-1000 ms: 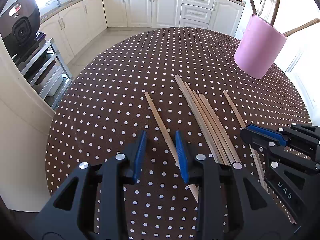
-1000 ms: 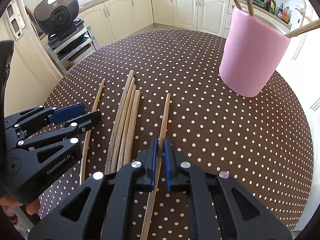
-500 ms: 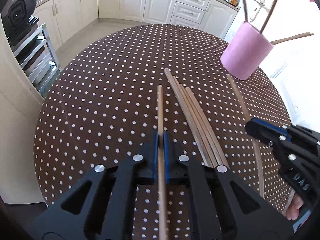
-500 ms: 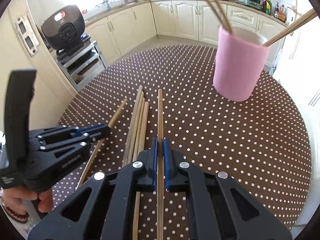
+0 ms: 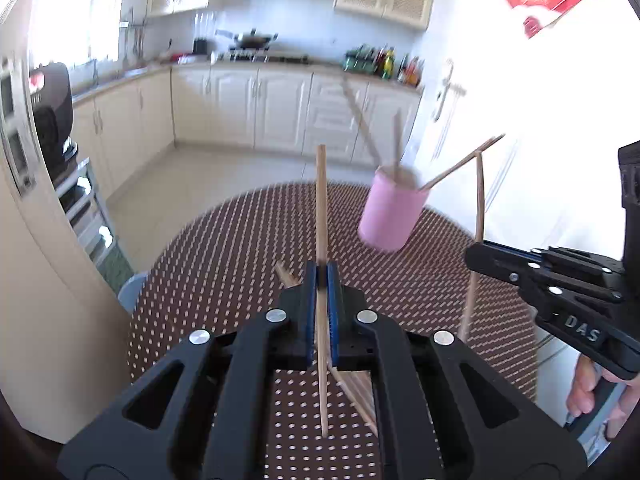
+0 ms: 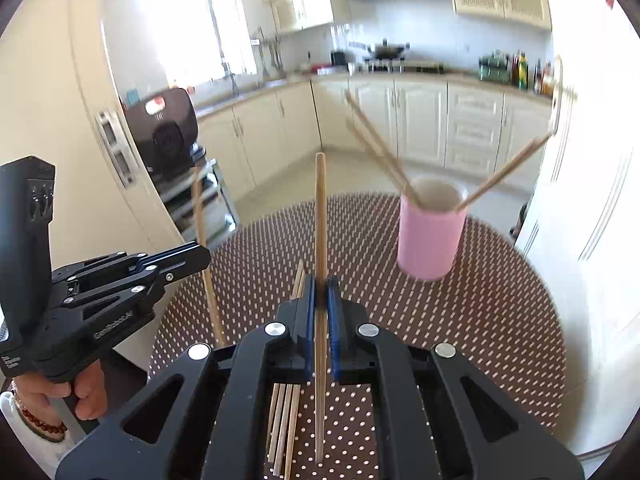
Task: Organize utensils
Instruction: 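Lift both held chopsticks upright and lower them into the pink cup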
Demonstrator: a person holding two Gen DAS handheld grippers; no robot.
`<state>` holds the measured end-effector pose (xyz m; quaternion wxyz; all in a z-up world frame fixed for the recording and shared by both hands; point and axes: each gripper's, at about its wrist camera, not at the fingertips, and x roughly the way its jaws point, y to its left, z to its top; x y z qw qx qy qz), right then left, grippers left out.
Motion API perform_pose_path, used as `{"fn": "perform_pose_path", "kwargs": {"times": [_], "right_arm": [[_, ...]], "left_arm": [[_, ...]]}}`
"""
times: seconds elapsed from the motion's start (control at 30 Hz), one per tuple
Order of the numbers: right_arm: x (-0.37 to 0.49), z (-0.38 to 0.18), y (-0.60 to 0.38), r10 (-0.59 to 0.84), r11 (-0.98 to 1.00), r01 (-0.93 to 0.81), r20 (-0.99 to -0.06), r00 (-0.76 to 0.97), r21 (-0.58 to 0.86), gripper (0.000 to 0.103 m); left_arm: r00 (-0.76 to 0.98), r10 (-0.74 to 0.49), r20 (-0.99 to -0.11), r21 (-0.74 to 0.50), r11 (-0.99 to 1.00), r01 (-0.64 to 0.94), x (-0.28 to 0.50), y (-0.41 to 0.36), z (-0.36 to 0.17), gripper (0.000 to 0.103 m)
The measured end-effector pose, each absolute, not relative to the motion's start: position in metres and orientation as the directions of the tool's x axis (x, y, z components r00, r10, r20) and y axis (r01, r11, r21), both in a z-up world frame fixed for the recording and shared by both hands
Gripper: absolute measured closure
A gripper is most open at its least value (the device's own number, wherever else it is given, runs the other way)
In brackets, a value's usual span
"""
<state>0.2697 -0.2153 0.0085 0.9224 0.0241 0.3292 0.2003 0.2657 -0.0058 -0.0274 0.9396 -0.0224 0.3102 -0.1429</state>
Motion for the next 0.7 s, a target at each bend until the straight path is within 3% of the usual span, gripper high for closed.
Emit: {"fn": "perform_pose_path", "kwargs": {"times": [0.7], "right_arm": [[0.258, 0.049, -0.255, 0.274, 0.96, -0.275, -0.415, 0.868, 0.059, 0.099]], "left_arm": [[0.907, -0.295, -0.301, 0.045, 0.945, 0.323, 0.24, -0.077, 0.025, 0.098]]}}
